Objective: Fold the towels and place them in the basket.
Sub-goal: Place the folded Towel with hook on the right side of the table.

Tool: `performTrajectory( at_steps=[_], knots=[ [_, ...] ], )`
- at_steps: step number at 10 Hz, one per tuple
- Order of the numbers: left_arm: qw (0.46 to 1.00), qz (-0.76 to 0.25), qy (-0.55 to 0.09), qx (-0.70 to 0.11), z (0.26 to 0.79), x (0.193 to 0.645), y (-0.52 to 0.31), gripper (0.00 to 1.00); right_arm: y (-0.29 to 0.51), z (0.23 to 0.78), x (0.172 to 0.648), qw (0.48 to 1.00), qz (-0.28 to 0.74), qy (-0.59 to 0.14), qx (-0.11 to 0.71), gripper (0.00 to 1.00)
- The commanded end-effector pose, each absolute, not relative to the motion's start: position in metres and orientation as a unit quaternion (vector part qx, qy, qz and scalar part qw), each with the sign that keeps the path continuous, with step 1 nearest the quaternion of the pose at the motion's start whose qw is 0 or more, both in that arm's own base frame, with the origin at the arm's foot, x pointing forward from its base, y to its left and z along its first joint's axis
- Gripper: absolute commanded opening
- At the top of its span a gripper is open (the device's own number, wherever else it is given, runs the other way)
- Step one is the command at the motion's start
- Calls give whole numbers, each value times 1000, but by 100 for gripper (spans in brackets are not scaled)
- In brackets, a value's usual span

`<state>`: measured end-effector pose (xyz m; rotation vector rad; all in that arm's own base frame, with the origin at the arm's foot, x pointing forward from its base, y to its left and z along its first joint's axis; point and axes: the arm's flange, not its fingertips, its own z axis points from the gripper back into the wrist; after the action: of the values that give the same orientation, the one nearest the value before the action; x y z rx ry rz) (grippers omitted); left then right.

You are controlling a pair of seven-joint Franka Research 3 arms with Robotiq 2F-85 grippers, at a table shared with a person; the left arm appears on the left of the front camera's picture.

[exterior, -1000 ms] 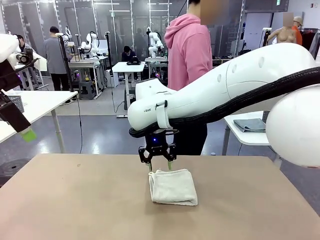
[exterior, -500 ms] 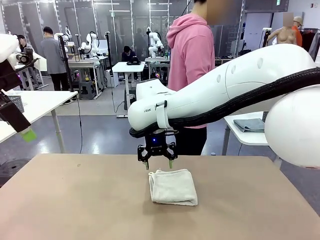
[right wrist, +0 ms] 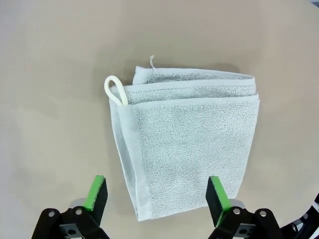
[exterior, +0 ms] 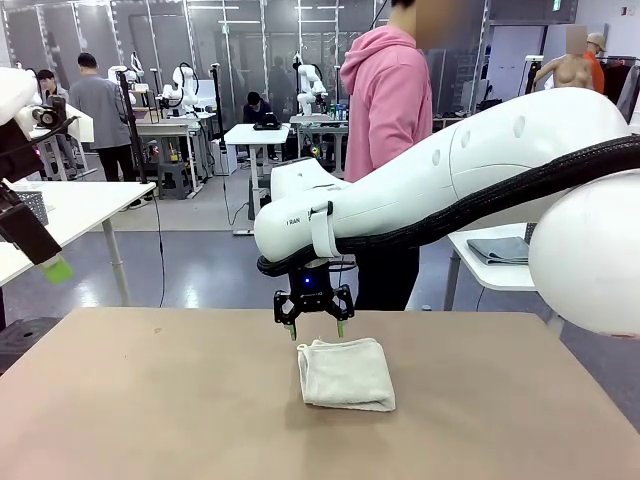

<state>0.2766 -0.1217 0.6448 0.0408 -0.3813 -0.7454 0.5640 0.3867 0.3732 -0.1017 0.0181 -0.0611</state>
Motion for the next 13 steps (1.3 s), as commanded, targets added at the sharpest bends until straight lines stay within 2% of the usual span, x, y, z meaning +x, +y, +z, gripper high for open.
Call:
performTrajectory(
  at_steps=[1,7,8,9,10,13],
  knots=[
    [914,-359,-187,28,648,277,-122,100,386,375,564,998,-30,8,-54,100],
    [914,-359,-187,28,648,277,-122,100,387,373,564,998,-31,9,-51,99],
    [914,-359,-187,28,648,277,-122,100,362,401,536,999,-14,-6,-37,100],
    [914,-359,-187,28,648,277,-122,100,327,410,516,1000,-21,-16,-10,100],
    [914,-359,-187,28,648,277,-122,100,287,411,500,998,-23,-12,54,100],
    [914,-359,-187,28,648,277,-122,100,184,398,478,986,-35,-44,159,100]
  ],
)
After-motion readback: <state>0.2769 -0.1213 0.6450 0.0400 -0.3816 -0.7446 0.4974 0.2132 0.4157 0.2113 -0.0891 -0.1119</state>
